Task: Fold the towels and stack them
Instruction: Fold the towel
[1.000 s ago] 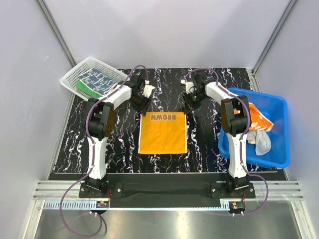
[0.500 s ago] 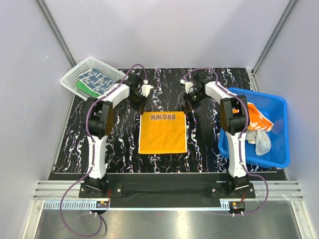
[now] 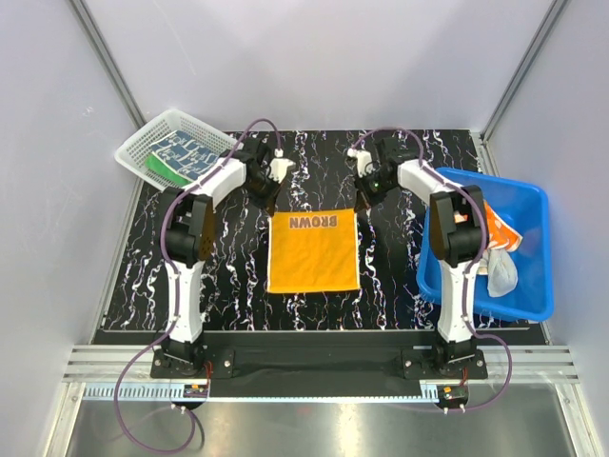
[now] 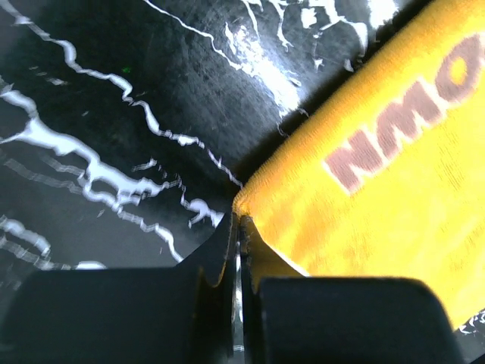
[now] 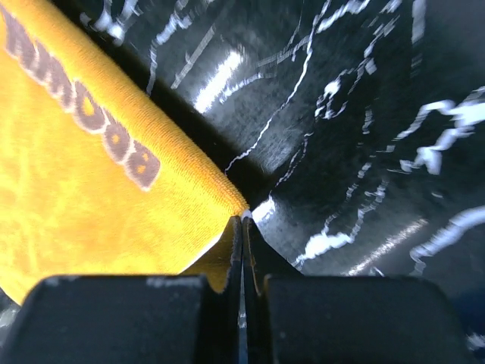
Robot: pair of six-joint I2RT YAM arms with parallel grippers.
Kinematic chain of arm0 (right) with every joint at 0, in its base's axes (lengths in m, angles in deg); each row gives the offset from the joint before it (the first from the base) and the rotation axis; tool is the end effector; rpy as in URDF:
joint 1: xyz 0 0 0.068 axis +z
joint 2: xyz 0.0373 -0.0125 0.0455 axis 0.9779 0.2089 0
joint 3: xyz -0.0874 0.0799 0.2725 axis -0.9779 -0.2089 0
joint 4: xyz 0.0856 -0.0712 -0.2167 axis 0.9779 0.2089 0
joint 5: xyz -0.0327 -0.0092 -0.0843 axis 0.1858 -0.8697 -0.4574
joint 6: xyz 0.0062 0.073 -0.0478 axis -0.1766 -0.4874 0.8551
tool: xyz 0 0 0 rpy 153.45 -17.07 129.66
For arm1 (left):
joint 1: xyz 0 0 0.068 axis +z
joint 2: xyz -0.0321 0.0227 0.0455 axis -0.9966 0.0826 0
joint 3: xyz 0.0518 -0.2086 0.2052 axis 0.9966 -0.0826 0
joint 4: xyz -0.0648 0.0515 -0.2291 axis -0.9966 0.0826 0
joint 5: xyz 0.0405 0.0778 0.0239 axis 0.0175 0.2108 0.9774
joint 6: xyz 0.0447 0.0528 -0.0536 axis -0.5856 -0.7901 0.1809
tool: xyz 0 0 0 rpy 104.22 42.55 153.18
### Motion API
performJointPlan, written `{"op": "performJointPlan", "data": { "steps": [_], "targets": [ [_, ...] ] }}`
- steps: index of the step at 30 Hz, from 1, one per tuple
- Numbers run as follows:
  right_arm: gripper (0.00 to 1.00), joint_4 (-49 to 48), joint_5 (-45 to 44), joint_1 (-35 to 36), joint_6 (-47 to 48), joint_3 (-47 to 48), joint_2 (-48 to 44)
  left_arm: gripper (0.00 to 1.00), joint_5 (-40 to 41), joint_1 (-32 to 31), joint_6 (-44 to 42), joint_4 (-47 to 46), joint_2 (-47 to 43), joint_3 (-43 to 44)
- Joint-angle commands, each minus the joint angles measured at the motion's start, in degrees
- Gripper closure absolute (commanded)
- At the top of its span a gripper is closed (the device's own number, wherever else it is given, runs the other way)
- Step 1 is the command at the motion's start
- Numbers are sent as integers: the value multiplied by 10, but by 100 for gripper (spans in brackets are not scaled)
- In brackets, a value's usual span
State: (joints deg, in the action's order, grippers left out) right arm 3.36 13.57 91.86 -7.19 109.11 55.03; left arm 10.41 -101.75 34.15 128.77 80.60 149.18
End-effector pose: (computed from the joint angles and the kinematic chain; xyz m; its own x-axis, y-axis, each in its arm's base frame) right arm 0.4483 0.1505 0.1627 -0.6968 -0.4828 -0.5304 -0.6831 0.6720 0.2858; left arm 0.4366 -0.1580 0.1673 -0.7464 0.5353 -0.3953 0.6434 0.7323 -0.2231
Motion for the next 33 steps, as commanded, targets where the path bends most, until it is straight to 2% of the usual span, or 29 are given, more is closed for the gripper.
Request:
{"op": "performJointPlan", "data": {
  "steps": [1,13,17,21,28,33],
  "targets": [
    [100,-97,-33,-2,2,-38,-99,100,14,-1,-1,-36,-89,-20],
    [100,-225,-94,19,-42,-231,-253,100,56,-27,6,-72,-209,-134],
    [100,-281,-180,37,-60,-311,-319,100,72,-48,13,-82,-260,-175],
    [100,-353,-229,68,-86,-418,-418,100,92,-65,25,-79,-309,-214],
    [100,-348,-290,123,-150,-512,-521,100,101,-107,57,-92,-391,-304],
    [100,-343,-291,140,-201,-565,-579,100,102,-132,83,-91,-414,-345]
  ]
}}
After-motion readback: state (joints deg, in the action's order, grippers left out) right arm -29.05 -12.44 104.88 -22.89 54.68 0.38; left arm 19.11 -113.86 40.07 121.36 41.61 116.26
